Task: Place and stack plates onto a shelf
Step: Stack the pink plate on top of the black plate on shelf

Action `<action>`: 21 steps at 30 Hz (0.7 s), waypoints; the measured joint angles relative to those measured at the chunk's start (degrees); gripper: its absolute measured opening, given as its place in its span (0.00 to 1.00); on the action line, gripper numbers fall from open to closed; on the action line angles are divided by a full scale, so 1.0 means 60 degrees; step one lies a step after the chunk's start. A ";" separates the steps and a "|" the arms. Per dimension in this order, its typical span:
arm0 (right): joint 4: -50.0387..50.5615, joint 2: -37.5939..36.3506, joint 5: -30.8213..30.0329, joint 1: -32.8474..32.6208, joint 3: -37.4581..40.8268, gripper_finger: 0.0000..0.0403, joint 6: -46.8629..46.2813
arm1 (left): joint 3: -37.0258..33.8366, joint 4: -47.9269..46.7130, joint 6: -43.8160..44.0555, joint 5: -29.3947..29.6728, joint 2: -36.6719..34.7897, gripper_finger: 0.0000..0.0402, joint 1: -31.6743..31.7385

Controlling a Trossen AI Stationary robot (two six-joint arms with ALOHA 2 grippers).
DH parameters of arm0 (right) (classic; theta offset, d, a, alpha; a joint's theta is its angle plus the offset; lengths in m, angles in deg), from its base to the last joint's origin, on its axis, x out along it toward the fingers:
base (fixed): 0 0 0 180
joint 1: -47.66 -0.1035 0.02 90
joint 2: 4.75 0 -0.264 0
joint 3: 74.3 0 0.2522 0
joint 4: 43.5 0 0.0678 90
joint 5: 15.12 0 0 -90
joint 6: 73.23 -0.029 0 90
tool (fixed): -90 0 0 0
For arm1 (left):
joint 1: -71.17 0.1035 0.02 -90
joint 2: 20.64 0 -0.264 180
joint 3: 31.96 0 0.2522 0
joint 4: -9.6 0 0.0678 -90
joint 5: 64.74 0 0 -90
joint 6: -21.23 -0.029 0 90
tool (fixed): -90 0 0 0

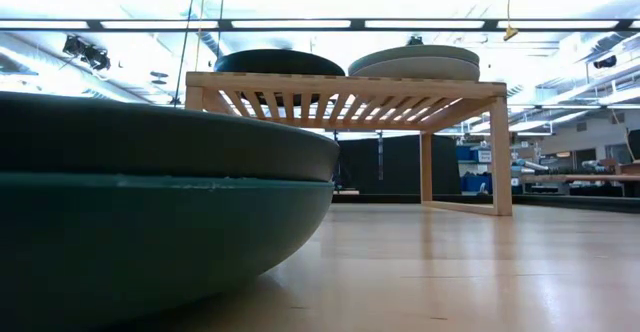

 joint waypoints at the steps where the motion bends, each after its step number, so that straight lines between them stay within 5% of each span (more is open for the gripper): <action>1: -0.0109 0.0000 -0.0009 0.0146 0.0000 0.05 0.0138 | 0.0000 0.0153 -0.0282 0.0302 0.0000 0.32 0.0002; 8: -0.0753 0.0293 0.0042 0.1334 0.0000 0.05 0.0531 | -0.0001 0.0683 -0.1556 0.1150 0.0011 0.32 0.0129; 21: -0.4408 0.1997 0.1542 0.2506 0.0000 0.05 0.2180 | 0.0000 0.0702 -0.1615 0.1879 0.0015 0.32 0.0869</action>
